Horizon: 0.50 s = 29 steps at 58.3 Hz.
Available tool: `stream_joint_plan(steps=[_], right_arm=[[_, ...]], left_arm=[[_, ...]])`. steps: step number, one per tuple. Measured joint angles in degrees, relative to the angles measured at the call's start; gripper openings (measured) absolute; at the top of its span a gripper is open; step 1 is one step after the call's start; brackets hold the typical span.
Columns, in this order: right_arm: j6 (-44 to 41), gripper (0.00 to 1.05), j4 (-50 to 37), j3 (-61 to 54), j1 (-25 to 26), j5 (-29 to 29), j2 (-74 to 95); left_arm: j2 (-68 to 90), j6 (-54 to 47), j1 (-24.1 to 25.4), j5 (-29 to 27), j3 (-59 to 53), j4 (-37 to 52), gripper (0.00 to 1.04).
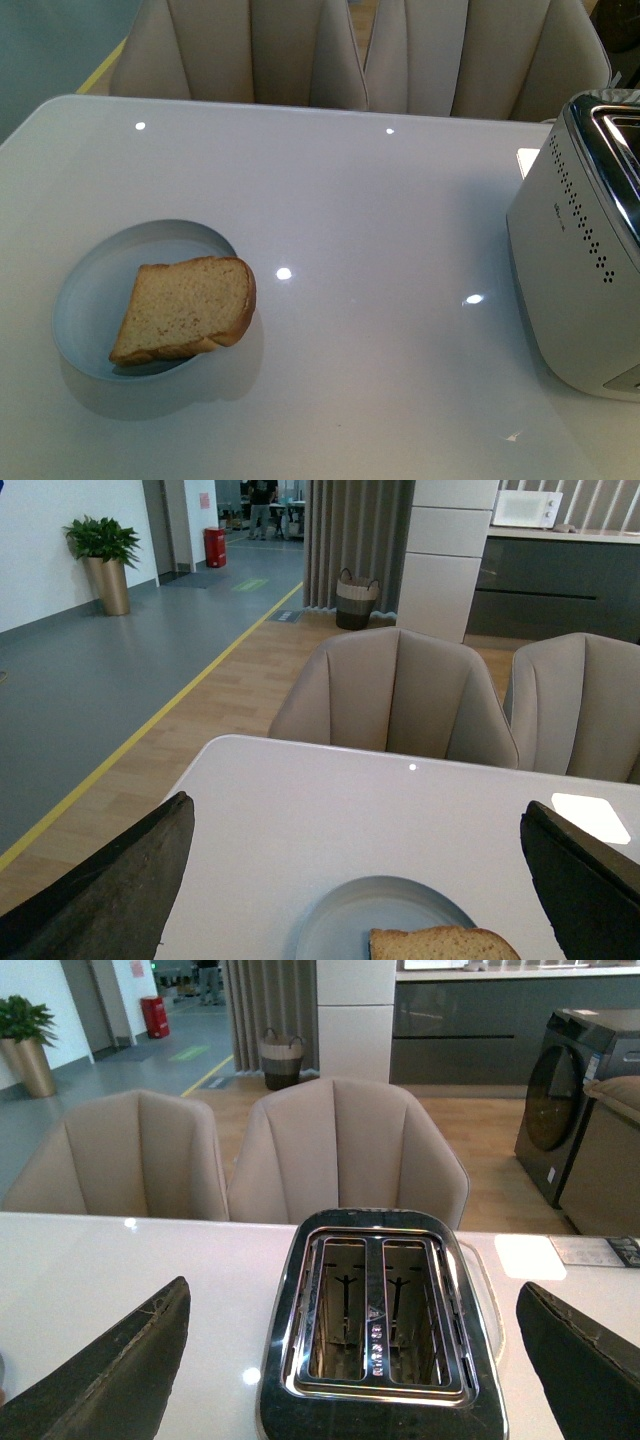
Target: Left arm holds plate, right arm toasts bread
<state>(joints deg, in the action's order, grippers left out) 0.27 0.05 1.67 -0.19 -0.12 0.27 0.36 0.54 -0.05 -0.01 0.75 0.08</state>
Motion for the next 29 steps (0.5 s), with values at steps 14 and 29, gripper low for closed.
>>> stream_joint_plan(steps=[14, 29], right_arm=[[0.0, 0.96, 0.0, 0.0, 0.0, 0.0, 0.0], [0.0, 0.96, 0.0, 0.0, 0.0, 0.0, 0.0]], left_arm=[[0.0, 0.0, 0.0, 0.0, 0.0, 0.0, 0.98], [0.0, 0.0, 0.02, 0.0, 0.0, 0.0, 0.98]])
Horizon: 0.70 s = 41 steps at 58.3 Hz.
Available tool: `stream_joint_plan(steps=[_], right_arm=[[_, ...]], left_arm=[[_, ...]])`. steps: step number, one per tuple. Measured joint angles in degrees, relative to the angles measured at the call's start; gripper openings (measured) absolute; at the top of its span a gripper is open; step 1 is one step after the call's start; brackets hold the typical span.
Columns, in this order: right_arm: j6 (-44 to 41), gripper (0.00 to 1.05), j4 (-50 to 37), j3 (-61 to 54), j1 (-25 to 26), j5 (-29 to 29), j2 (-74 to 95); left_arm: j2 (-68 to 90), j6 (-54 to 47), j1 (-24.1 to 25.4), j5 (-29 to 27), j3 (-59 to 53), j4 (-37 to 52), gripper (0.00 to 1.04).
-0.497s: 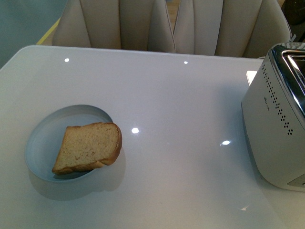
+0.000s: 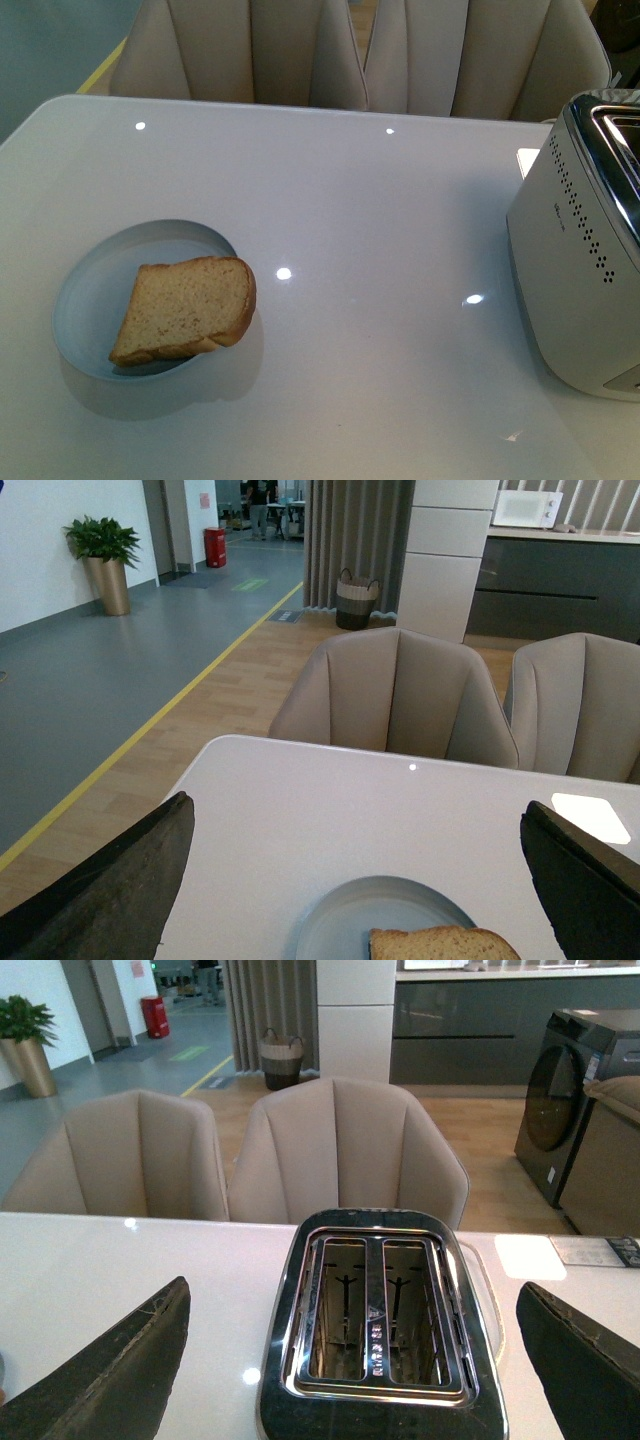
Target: Left arm holds plate, right arm toasts bread
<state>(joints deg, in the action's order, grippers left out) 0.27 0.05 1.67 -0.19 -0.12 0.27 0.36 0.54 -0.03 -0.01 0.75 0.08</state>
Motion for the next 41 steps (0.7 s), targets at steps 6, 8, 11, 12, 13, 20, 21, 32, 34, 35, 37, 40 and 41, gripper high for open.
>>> stream_joint_plan(steps=[6, 8, 11, 12, 13, 20, 21, 32, 34, 35, 37, 40, 41], right_arm=[[0.0, 0.96, 0.0, 0.0, 0.0, -0.02, 0.0], [0.0, 0.96, 0.0, 0.0, 0.0, 0.0, 0.0], [0.0, 0.96, 0.0, 0.0, 0.0, 0.0, 0.0], [0.0, 0.96, 0.0, 0.0, 0.0, 0.0, 0.0], [-0.02, 0.96, 0.0, 0.0, 0.0, 0.0, 0.0], [-0.02, 0.96, 0.0, 0.0, 0.0, 0.13, 0.0], [0.0, 0.96, 0.0, 0.0, 0.0, 0.11, 0.0], [-0.02, 0.96, 0.0, 0.0, 0.0, 0.11, 0.0], [-0.02, 0.96, 0.0, 0.0, 0.0, 0.11, 0.0], [-0.02, 0.96, 0.0, 0.0, 0.0, 0.11, 0.0], [0.0, 0.96, 0.0, 0.0, 0.0, 0.11, 0.0], [0.0, 0.96, 0.0, 0.0, 0.0, 0.11, 0.0], [-0.02, 0.96, 0.0, 0.0, 0.0, 0.11, 0.0]], left_arm=[[0.0, 0.0, -0.02, 0.0, 0.0, 0.0, 0.98], [0.0, 0.0, -0.02, 0.0, 0.0, 0.0, 0.98], [0.0, 0.0, -0.02, 0.0, 0.0, 0.0, 0.98], [0.02, 0.0, 0.0, 0.04, 0.0, -0.02, 0.98], [0.79, -0.04, 0.44, 1.66, 0.46, -1.51, 0.98], [13.79, 0.2, 5.09, 16.57, 9.01, -22.86, 0.98], [14.93, 0.22, 5.55, 17.55, 9.42, -24.79, 0.98], [22.49, 0.52, 10.38, 24.11, 11.04, -22.14, 0.98], [24.96, 0.5, 11.17, 24.59, 11.26, -19.76, 0.98], [26.91, 0.42, 11.74, 24.85, 11.34, -17.84, 0.98], [31.34, 0.17, 12.66, 24.92, 11.56, -13.64, 0.98], [40.61, -0.59, 13.42, 25.09, 12.22, -5.42, 0.98], [44.98, -1.16, 13.73, 25.2, 12.7, -1.81, 0.98]])
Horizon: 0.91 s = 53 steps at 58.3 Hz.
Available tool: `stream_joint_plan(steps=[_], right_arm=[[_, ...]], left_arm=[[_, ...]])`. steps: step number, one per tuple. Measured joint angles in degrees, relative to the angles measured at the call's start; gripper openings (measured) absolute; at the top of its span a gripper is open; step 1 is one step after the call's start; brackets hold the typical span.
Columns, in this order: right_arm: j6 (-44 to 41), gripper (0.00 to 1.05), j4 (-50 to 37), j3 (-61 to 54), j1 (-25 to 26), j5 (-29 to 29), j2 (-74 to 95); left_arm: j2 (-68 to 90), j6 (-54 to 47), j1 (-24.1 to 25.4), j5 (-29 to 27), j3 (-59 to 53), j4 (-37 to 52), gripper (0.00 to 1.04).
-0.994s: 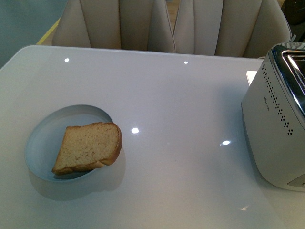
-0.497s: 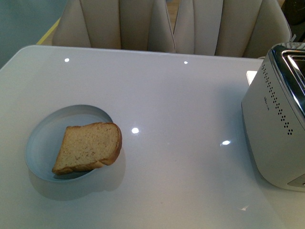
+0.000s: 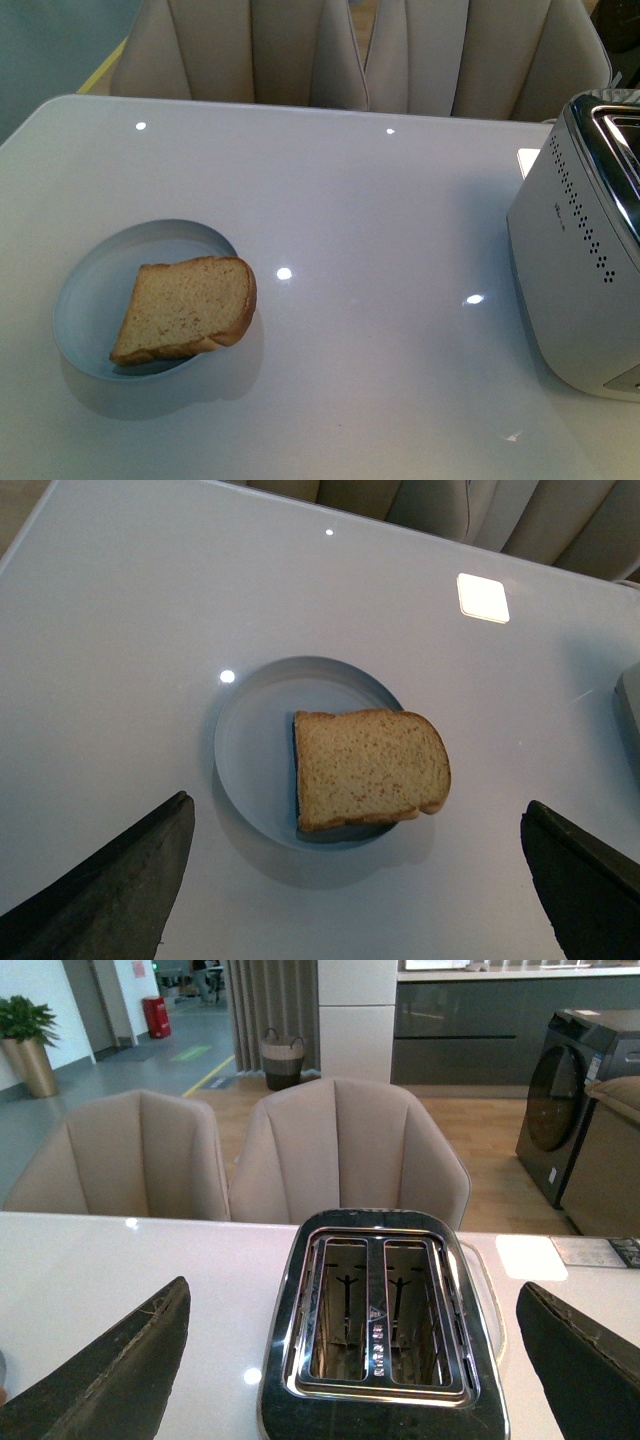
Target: Left arm holds plate, right arm toasts bread
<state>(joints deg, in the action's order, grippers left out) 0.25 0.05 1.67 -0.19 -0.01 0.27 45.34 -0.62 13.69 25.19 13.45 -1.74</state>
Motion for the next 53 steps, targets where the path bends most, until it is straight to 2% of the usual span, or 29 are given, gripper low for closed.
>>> stream_joint_plan(steps=[4, 7, 17, 35, 53], right_arm=[[0.02, 0.96, 0.0, 0.0, 0.0, 0.0, 0.0], [0.02, 0.96, 0.0, 0.0, 0.0, -0.02, 0.0], [0.0, 0.96, 0.0, 0.0, 0.0, 0.0, 0.0], [0.02, 0.96, 0.0, 0.0, 0.0, 0.0, 0.0], [0.02, 0.96, 0.0, 0.0, 0.0, 0.0, 0.0]], left_arm=[[15.54, -3.06, 1.22, -1.75, 2.29, 11.45, 0.98], [24.63, -4.72, 2.03, -3.13, 4.0, 16.72, 0.98], [43.85, -7.28, 2.51, -6.38, 7.82, 24.41, 0.98], [63.82, -5.57, -1.42, -13.31, 14.84, 31.04, 0.98], [76.54, 0.79, -6.67, -18.36, 24.17, 31.28, 0.98]])
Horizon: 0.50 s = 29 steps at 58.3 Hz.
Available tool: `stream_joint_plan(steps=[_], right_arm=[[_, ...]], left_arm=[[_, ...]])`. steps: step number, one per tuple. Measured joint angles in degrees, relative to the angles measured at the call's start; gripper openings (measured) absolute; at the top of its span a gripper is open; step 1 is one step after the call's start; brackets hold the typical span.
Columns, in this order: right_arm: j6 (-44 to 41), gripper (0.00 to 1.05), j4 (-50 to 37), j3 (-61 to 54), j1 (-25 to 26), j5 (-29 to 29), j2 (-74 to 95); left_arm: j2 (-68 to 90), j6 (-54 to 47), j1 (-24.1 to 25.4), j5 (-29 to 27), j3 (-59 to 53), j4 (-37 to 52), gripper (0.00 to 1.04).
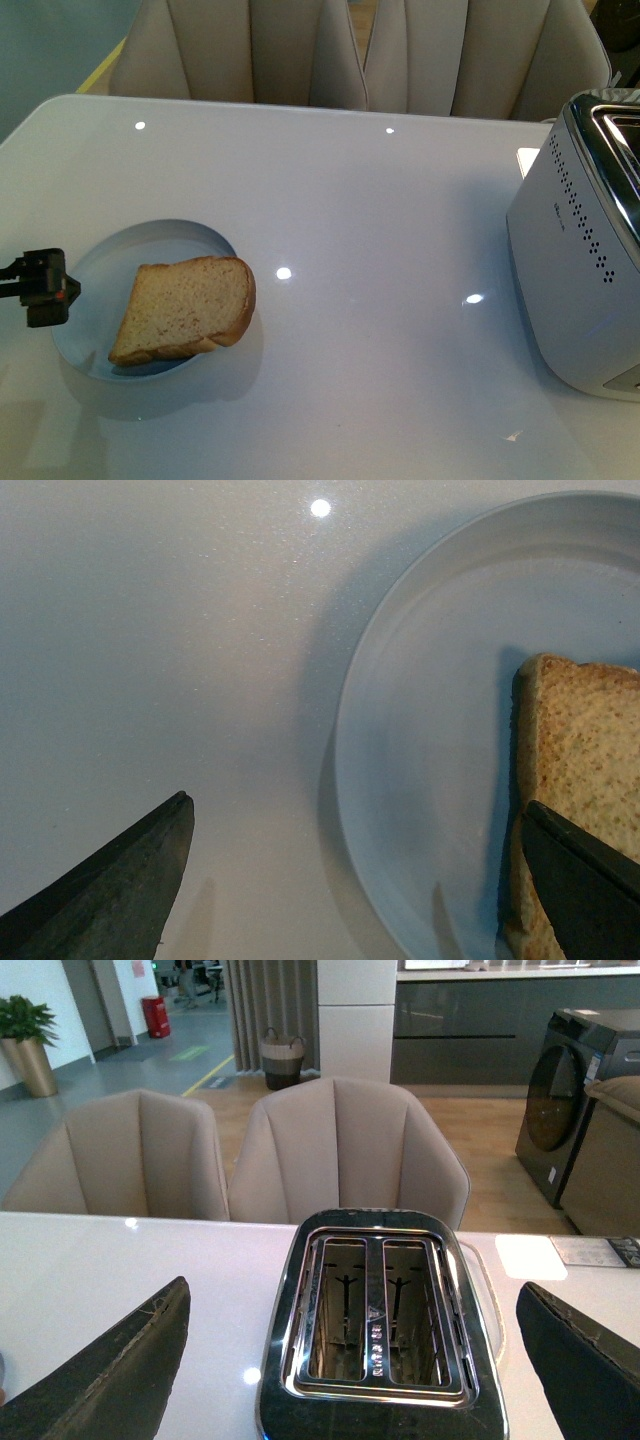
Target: Left arm holds plate, right arm toasts bread
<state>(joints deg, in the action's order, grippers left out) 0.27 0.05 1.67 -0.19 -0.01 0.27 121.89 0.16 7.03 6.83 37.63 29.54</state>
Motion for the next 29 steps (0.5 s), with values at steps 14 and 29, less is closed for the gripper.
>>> stream_joint_plan(steps=[14, 29], right_arm=[[0.0, 0.96, 0.0, 0.0, 0.0, 0.0, 0.0], [0.0, 0.96, 0.0, 0.0, 0.0, 0.0, 0.0]], left_arm=[[4.94, 2.54, -0.63, -2.36, 4.61, -1.25, 0.98], [7.26, 4.26, -1.53, -3.06, 5.75, -1.6, 0.97]])
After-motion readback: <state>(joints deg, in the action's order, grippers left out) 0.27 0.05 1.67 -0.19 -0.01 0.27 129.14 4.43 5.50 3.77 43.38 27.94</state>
